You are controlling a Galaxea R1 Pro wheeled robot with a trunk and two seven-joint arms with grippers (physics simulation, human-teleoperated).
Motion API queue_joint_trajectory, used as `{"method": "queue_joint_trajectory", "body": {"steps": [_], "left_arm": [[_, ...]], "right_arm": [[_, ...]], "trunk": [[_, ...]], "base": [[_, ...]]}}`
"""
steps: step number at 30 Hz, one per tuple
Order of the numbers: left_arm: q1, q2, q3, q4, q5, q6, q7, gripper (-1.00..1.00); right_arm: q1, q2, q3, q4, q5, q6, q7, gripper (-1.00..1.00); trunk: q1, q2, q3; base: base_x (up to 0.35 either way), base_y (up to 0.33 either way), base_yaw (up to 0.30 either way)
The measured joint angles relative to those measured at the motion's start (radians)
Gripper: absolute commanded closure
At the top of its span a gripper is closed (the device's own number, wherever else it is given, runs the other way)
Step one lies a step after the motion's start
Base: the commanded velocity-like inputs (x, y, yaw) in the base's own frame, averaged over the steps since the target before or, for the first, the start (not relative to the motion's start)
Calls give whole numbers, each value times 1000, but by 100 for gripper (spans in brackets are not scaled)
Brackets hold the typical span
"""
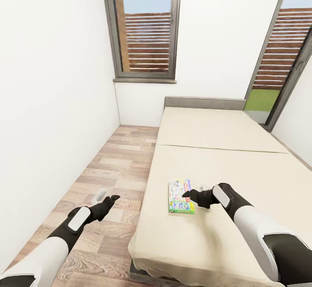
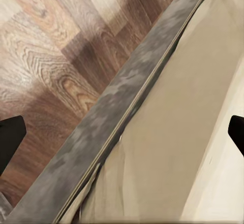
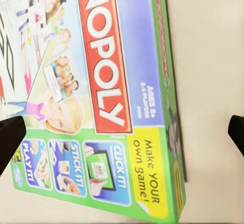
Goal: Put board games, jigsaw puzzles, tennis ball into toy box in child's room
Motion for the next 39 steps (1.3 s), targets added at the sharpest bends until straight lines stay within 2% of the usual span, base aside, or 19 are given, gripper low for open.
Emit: {"method": "queue_joint_trajectory", "body": {"steps": [10,30,39], "left_arm": [[0,0,0,-1,0,0,0,-100],[0,0,0,-3,0,0,0,-100],[0,-1,-1,-3,0,0,0,-100]], "right_arm": [[0,0,0,0,0,1,4,-100],[0,-1,0,-5,2,0,9,-100],[0,-3,-1,-7,1,0,11,-100]], "trunk": [[0,0,0],[0,0,0],[0,0,0]], "base": [[-14,-3,101],[-2,0,248],[0,0,82]]}}
